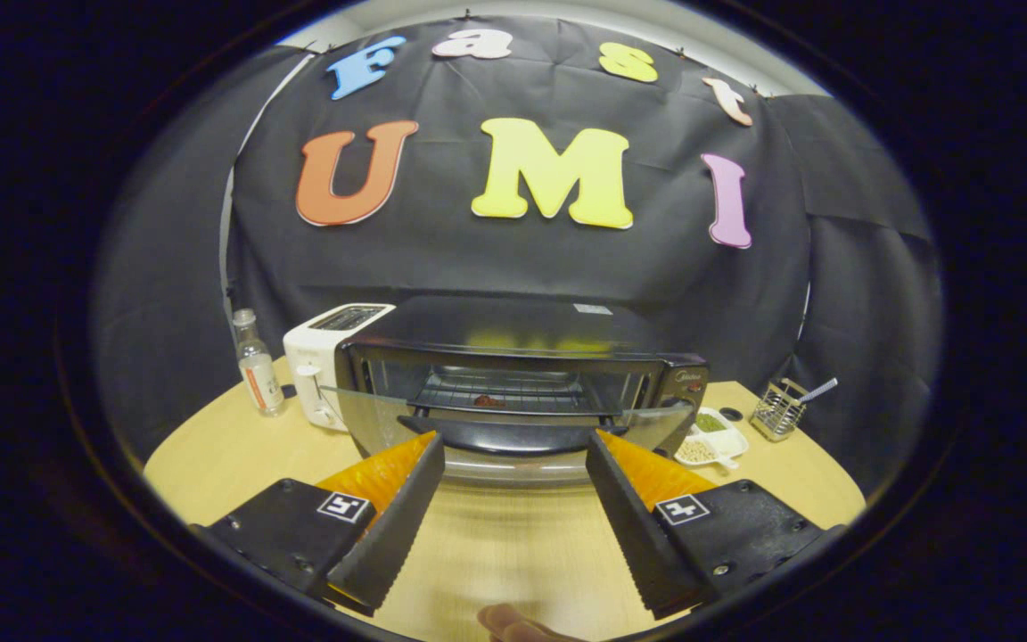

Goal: Open the toaster oven, put the food inside, and close the toaster oven door.

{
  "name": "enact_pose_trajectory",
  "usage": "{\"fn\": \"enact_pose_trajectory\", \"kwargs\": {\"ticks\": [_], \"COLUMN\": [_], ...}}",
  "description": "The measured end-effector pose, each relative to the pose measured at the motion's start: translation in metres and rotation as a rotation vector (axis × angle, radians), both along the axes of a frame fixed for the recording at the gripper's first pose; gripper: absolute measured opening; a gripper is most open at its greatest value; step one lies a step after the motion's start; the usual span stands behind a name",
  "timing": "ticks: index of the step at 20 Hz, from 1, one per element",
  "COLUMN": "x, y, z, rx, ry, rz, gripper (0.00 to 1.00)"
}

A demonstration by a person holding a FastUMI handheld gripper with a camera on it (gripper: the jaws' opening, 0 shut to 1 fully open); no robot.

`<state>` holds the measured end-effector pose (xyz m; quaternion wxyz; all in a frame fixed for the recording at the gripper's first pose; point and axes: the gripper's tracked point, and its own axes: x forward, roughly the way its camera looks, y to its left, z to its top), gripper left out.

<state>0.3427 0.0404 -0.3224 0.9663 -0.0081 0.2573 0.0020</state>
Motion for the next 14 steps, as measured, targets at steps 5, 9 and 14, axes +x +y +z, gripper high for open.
{"fn": "enact_pose_trajectory", "kwargs": {"ticks": [5, 9, 14], "x": [0.039, 0.037, -0.027], "y": [-0.013, -0.026, -0.035], "z": [0.008, 0.070, 0.196], "rx": [0.034, 0.055, 0.044], "ry": [-0.013, -0.108, -0.301], "rz": [-0.036, -0.054, -0.015], "gripper": [1.00, 1.00, 1.00]}}
